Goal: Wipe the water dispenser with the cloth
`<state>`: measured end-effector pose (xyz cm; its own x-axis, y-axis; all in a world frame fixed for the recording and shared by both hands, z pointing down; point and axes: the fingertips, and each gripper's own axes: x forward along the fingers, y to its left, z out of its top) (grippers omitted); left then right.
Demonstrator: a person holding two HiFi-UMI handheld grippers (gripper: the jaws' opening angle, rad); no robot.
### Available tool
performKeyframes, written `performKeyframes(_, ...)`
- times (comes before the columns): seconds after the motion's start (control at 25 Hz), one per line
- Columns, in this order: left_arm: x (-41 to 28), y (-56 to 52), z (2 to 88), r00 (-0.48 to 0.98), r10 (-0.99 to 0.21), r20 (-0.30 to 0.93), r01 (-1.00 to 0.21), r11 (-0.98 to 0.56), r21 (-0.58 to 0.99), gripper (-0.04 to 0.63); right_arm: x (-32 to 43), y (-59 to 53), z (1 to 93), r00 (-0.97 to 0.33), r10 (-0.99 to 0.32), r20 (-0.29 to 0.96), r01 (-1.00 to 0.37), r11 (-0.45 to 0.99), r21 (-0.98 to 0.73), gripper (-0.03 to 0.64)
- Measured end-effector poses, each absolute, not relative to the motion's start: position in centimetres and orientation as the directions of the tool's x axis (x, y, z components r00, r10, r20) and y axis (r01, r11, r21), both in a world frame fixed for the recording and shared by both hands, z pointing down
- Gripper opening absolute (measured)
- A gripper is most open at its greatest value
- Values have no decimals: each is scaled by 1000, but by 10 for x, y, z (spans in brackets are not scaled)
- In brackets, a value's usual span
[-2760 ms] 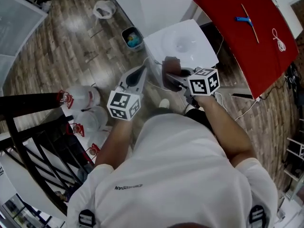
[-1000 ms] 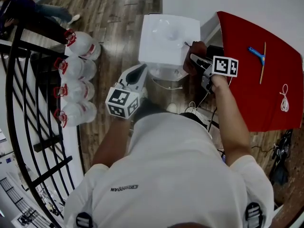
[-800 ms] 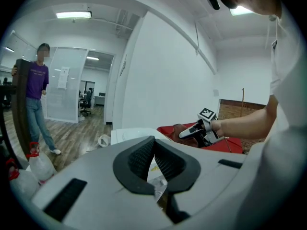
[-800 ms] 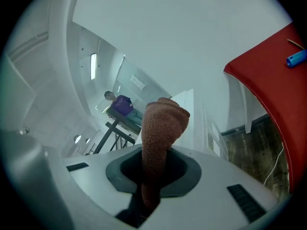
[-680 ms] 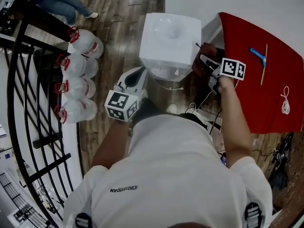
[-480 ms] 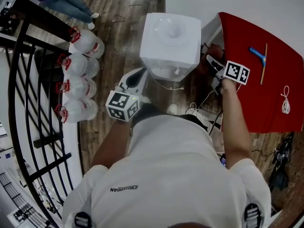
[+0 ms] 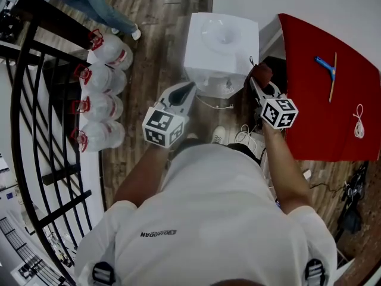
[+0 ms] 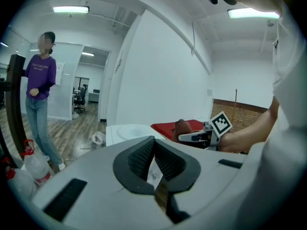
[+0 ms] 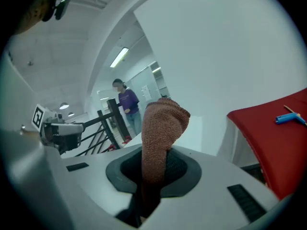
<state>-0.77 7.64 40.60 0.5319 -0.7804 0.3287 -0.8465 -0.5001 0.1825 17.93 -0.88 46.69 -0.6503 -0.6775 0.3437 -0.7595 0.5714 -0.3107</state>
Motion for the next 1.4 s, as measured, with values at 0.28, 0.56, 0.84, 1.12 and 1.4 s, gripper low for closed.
performKeyframes(0.28,-10,116,412,594,-731,335,-804,-556,211,-8,33,51,502,-756,-518,399,-622,760,-191,54)
performKeyframes(0.56,-26,146,430,596,-723,350,-803,-548,236,-8,-26,46,525,-750,-521,407,-620,768,-160,54)
performKeyframes(0.84,-32,154,432,575,-743,342,-818,-514,258,-8,-43,35,544,-747,-494,446,-595,796,-116,54)
performKeyframes(1.12,-22,146,433,576,-748,330,-817,-513,264,-8,-20,30,550,-731,-499,466,-595,800,-77,54)
performKeyframes(1.4,-23,139,435,568,-754,329,-822,-504,266,-8,27,30,559,-695,-520,497,-622,781,-52,54)
